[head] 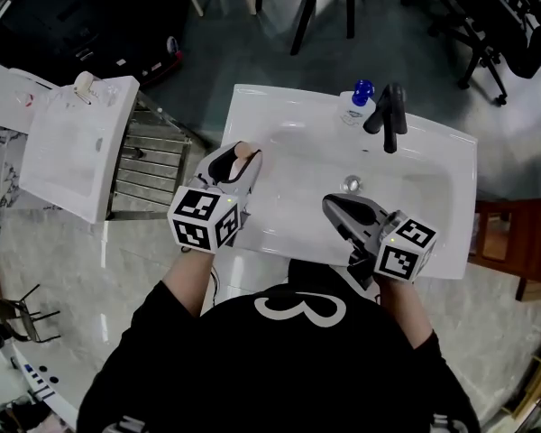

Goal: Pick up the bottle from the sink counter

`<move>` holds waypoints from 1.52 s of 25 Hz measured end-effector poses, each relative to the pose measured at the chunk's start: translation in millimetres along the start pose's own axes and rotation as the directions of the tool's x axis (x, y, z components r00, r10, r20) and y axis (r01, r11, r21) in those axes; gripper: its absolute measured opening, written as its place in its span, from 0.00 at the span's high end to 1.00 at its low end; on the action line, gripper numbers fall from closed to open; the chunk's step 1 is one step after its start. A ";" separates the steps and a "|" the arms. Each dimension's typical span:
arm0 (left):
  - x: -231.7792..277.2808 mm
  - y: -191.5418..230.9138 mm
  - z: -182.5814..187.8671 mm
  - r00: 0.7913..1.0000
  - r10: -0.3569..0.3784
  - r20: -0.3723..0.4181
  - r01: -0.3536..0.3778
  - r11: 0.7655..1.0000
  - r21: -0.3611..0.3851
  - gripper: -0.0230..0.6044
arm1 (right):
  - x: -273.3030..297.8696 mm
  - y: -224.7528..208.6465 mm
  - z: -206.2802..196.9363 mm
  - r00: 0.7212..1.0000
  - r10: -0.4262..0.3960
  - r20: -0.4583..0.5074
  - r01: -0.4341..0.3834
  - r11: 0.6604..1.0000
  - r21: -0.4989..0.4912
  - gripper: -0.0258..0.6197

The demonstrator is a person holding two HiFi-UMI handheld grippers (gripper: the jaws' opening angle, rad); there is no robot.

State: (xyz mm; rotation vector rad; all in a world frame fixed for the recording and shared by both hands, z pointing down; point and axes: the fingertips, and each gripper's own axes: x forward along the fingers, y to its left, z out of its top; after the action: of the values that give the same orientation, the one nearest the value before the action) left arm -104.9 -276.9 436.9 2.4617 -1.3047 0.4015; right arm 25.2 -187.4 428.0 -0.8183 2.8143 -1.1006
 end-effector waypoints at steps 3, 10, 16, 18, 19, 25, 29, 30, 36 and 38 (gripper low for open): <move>-15.0 -10.5 1.4 1.000 -0.019 0.006 0.019 1.000 -0.009 0.72 | -3.1 10.4 -2.3 1.000 -0.010 0.009 0.010 1.000 -0.021 0.94; -52.2 -37.7 9.4 0.997 -0.070 0.030 0.069 0.998 0.005 0.72 | -9.0 39.0 -3.7 1.000 -0.014 0.023 0.015 0.997 -0.072 0.94; -83.8 -64.3 18.8 0.991 -0.122 0.047 0.122 0.992 0.022 0.72 | -17.0 65.7 2.1 0.998 -0.003 0.059 0.010 0.994 -0.110 0.94; -95.9 -73.9 22.2 0.988 -0.141 0.062 0.139 0.990 0.029 0.72 | -19.7 76.7 2.9 0.998 -0.001 0.065 0.009 0.992 -0.130 0.94; -102.0 -78.2 23.8 0.986 -0.151 0.071 0.150 0.988 0.026 0.72 | -20.9 82.0 3.0 0.998 0.000 0.066 0.009 0.990 -0.140 0.94; -137.7 -102.3 25.6 0.974 -0.205 0.094 0.202 0.979 0.032 0.73 | -31.3 109.4 -2.4 0.997 -0.005 0.072 0.018 0.983 -0.181 0.94; -159.2 -115.0 19.7 0.969 -0.230 0.087 0.225 0.973 0.056 0.73 | -40.1 124.8 -8.3 0.996 -0.005 0.084 0.021 0.982 -0.188 0.94; -164.7 -118.2 18.2 0.968 -0.234 0.087 0.229 0.972 0.059 0.73 | -42.9 127.9 -9.9 0.996 -0.006 0.090 0.023 0.982 -0.186 0.94; -194.5 -134.0 7.3 0.964 -0.254 0.077 0.248 0.966 0.080 0.73 | -53.7 149.1 -14.5 0.991 -0.006 0.133 0.033 0.979 -0.201 0.94; -202.5 -138.3 5.9 0.963 -0.260 0.074 0.254 0.963 0.087 0.72 | -53.8 156.4 -15.9 0.991 0.002 0.132 0.027 0.976 -0.215 0.94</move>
State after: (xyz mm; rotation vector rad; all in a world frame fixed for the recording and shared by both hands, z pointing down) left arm -98.6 -55.6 331.3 2.6947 -0.9962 0.2888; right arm -4.3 -55.5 331.3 -0.8878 2.8535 -0.7184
